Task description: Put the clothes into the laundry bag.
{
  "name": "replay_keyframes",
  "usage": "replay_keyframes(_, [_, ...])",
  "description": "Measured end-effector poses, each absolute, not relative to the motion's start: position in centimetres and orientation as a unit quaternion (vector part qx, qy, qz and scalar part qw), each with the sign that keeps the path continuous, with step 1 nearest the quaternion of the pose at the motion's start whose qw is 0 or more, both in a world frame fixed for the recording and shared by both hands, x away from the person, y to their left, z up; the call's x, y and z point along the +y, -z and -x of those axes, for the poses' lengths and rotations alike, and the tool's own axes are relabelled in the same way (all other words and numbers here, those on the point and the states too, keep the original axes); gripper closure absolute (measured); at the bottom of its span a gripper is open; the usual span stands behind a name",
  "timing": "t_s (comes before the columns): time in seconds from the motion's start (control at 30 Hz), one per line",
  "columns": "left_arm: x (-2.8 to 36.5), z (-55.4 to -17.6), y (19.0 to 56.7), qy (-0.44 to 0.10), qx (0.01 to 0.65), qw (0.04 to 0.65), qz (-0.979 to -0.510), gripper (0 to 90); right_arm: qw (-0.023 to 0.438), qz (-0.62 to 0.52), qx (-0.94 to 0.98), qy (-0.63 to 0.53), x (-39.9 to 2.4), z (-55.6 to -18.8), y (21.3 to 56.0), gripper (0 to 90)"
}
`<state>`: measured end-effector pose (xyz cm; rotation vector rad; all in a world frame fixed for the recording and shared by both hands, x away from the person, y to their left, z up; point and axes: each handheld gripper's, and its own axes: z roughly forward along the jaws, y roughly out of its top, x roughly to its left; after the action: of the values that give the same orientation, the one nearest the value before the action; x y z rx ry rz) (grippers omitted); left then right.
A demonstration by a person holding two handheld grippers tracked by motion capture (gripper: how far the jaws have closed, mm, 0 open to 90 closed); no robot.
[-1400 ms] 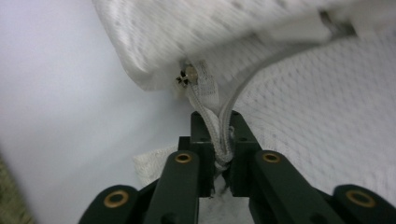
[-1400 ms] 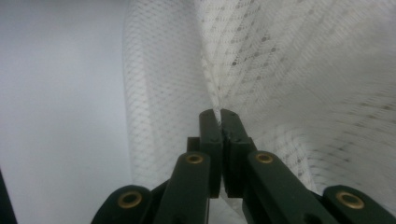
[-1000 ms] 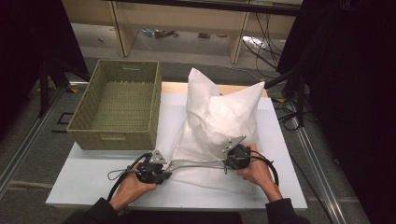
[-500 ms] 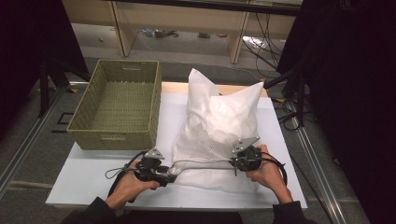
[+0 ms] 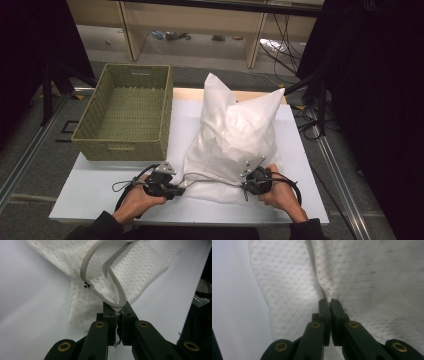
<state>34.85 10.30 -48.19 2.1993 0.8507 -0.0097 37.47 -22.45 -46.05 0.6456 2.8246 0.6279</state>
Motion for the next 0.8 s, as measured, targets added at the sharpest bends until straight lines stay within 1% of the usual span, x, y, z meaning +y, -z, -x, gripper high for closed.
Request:
replay_keyframes(0.07, [10.2, -34.5, 48.2, 0.003, 0.331, 0.381, -0.863, 85.7, 0.093, -0.227, 0.944, -0.221, -22.8, -37.5, 45.5, 89.5])
replay_keyframes(0.1, [10.1, -34.3, 48.1, -0.005, 0.322, 0.378, -0.868, 85.9, 0.104, -0.229, 0.942, -0.223, -23.1, -37.5, 45.4, 89.2])
replay_keyframes(0.17, [9.9, -34.0, 48.2, 0.006, 0.325, 0.385, -0.864, 86.0, 0.117, -0.241, 0.938, -0.222, -23.7, -37.7, 45.2, 87.3])
replay_keyframes(0.23, [9.9, -33.8, 48.0, 0.007, 0.316, 0.377, -0.871, 86.0, 0.119, -0.259, 0.931, -0.229, -24.4, -37.8, 45.0, 82.7])
replay_keyframes(0.27, [9.7, -33.6, 48.0, 0.022, 0.323, 0.386, -0.864, 86.3, 0.121, -0.271, 0.927, -0.23, -24.8, -37.6, 44.8, 82.4])
replay_keyframes(0.3, [9.7, -33.3, 47.9, 0.025, 0.322, 0.389, -0.863, 86.4, 0.122, -0.272, 0.925, -0.234, -25.1, -37.6, 44.7, 81.0])
replay_keyframes(0.33, [9.6, -33.2, 47.8, 0.029, 0.315, 0.392, -0.864, 86.4, 0.134, -0.269, 0.924, -0.235, -25.6, -37.5, 44.6, 79.1])
replay_keyframes(0.37, [9.4, -33.0, 47.8, 0.028, 0.312, 0.393, -0.865, 86.4, 0.127, -0.288, 0.919, -0.236, -25.9, -37.3, 44.5, 76.0])
replay_keyframes(0.4, [9.4, -32.9, 47.8, 0.03, 0.311, 0.392, -0.865, 86.3, 0.135, -0.294, 0.914, -0.244, -26.5, -37.2, 44.3, 72.3])
replay_keyframes(0.43, [9.3, -32.9, 47.8, 0.029, 0.317, 0.395, -0.862, 86.1, 0.134, -0.304, 0.91, -0.248, -26.8, -37.0, 44.2, 71.4])
replay_keyframes(0.47, [9.5, -33.0, 47.8, 0.019, 0.313, 0.39, -0.865, 85.5, 0.142, -0.307, 0.906, -0.253, -27.1, -36.8, 44.1, 70.1])
replay_keyframes(0.5, [9.6, -33.0, 47.7, 0.014, 0.32, 0.388, -0.864, 84.0, 0.149, -0.303, 0.903, -0.265, -27.7, -36.7, 43.9, 66.8])
replay_keyframes(0.53, [9.8, -33.2, 47.7, 0.01, 0.32, 0.382, -0.867, 80.4, 0.154, -0.323, 0.892, -0.278, -27.9, -36.3, 43.8, 61.1])
replay_keyframes(0.6, [10.1, -33.2, 47.6, 0.001, 0.319, 0.382, -0.867, 75.5, 0.168, -0.348, 0.876, -0.288, -28.5, -35.8, 43.5, 54.1])
replay_keyframes(0.63, [10.1, -33.1, 47.5, 0.001, 0.323, 0.383, -0.865, 72.3, 0.169, -0.344, 0.88, -0.281, -28.6, -35.8, 43.4, 52.0])
replay_keyframes(0.67, [10.2, -33.1, 47.4, -0.012, 0.321, 0.385, -0.865, 66.5, 0.18, -0.35, 0.874, -0.285, -28.7, -35.7, 43.4, 49.9])
replay_keyframes(0.7, [10.3, -33.0, 47.3, -0.014, 0.326, 0.384, -0.864, 60.3, 0.179, -0.348, 0.875, -0.285, -28.9, -35.7, 43.2, 47.8])
replay_keyframes(0.73, [10.4, -33.0, 47.2, -0.017, 0.319, 0.386, -0.865, 56.7, 0.176, -0.348, 0.873, -0.294, -28.9, -35.7, 43.2, 45.9])
replay_keyframes(0.8, [10.7, -33.0, 47.1, -0.02, 0.329, 0.392, -0.859, 49.1, 0.178, -0.354, 0.864, -0.311, -29.0, -35.7, 43.1, 42.4])
